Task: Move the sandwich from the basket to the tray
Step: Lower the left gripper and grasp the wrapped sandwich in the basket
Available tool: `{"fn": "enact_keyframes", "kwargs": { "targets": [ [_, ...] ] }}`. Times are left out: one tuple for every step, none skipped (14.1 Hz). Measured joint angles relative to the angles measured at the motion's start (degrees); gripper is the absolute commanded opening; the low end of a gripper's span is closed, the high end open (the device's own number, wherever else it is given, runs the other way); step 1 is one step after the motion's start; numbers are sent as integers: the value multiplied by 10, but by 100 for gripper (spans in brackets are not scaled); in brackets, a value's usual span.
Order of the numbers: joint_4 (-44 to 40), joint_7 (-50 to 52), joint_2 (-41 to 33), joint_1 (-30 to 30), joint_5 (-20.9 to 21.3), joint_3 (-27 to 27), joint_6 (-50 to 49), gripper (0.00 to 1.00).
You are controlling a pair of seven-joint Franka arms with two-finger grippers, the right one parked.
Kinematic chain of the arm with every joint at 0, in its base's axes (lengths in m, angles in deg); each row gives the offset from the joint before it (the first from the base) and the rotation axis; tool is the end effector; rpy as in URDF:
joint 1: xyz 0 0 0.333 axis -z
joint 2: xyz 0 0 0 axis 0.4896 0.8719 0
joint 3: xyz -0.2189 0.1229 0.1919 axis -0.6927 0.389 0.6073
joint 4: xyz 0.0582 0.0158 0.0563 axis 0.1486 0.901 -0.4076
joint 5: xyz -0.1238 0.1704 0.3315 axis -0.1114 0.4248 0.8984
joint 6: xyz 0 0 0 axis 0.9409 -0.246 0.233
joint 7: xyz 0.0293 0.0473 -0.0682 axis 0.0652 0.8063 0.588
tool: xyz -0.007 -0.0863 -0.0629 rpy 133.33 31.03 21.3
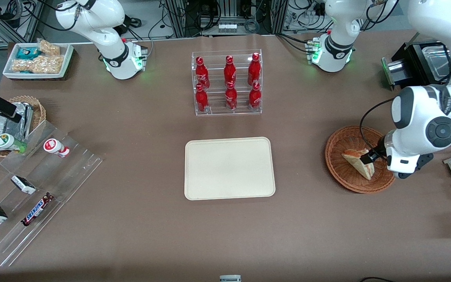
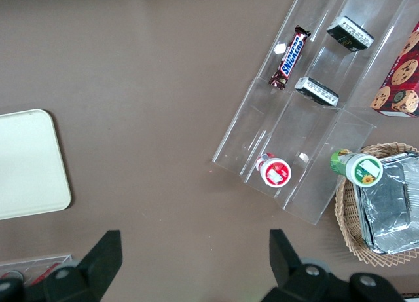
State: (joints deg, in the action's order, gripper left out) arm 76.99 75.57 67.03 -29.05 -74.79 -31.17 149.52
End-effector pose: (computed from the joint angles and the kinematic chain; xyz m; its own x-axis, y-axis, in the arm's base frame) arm 0.5755 -0.0014 0.3176 0.7750 0.6257 -0.0884 0.6075 -0.7762 -0.1686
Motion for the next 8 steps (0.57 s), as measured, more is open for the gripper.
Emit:
{"fn": "enact_keyframes", "kwargs": {
  "targets": [
    [21, 23, 0, 0, 0, 3, 33, 100],
    [41, 43, 0, 0, 0, 5, 65, 100],
    [57, 59, 1, 0, 0, 6, 92, 98],
    [70, 70, 3, 0, 0, 6, 115, 81],
    [77, 78, 6, 0, 0, 6, 131, 56],
    [80, 88, 11, 0, 0, 6, 142, 35],
    [80, 95, 16, 0, 0, 6, 146, 21],
    [80, 99, 21, 0, 0, 6, 147, 11]
  ]
}}
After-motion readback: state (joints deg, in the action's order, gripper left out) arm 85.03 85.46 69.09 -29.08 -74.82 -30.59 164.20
